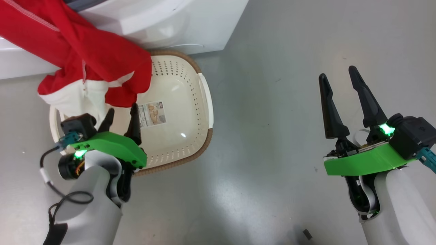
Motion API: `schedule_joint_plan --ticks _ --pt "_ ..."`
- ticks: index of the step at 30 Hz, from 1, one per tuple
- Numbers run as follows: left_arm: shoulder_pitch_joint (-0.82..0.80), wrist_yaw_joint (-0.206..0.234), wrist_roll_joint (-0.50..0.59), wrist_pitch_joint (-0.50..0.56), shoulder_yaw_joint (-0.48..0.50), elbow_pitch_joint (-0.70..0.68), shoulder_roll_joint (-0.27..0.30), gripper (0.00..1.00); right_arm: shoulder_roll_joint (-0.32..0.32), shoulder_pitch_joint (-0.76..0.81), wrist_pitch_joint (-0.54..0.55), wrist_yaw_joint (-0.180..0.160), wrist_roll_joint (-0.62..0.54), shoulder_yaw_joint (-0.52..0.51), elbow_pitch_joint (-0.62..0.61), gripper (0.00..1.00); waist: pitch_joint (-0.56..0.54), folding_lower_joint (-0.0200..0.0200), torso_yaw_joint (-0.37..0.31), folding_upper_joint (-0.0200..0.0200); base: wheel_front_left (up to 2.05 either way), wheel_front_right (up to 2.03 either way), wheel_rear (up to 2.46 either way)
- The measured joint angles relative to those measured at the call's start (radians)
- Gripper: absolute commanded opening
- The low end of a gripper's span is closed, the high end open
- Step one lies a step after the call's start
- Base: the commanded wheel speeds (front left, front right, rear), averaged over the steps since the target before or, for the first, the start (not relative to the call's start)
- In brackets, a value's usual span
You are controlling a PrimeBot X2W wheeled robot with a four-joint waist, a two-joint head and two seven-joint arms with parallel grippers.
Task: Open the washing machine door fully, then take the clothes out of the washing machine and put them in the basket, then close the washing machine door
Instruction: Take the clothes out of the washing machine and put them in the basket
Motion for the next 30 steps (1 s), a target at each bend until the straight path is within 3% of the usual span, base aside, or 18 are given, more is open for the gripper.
schedule_joint_plan --ticks 12,18,30 --pt "0.172 0.044 0.214 -0.001 0.190 -0.447 -0.008 1.00 -0.001 0.009 0.000 0.000 -0.008 -0.012 -0.022 1.00 -0.003 0.0000 0.019 0.0000 0.00 0.00 0.00" --pt "0.244 0.061 0.293 -0.001 0.193 -0.578 -0.016 1.00 -0.001 0.010 0.000 0.000 -0.010 -0.021 -0.033 1.00 -0.006 0.0000 0.024 0.0000 0.00 0.00 0.00" --pt "0.390 0.157 0.397 0.001 0.173 -0.859 -0.011 1.00 -0.001 0.032 0.000 0.000 -0.017 -0.048 -0.053 1.00 -0.012 0.0000 0.046 0.0000 0.00 0.00 0.00"
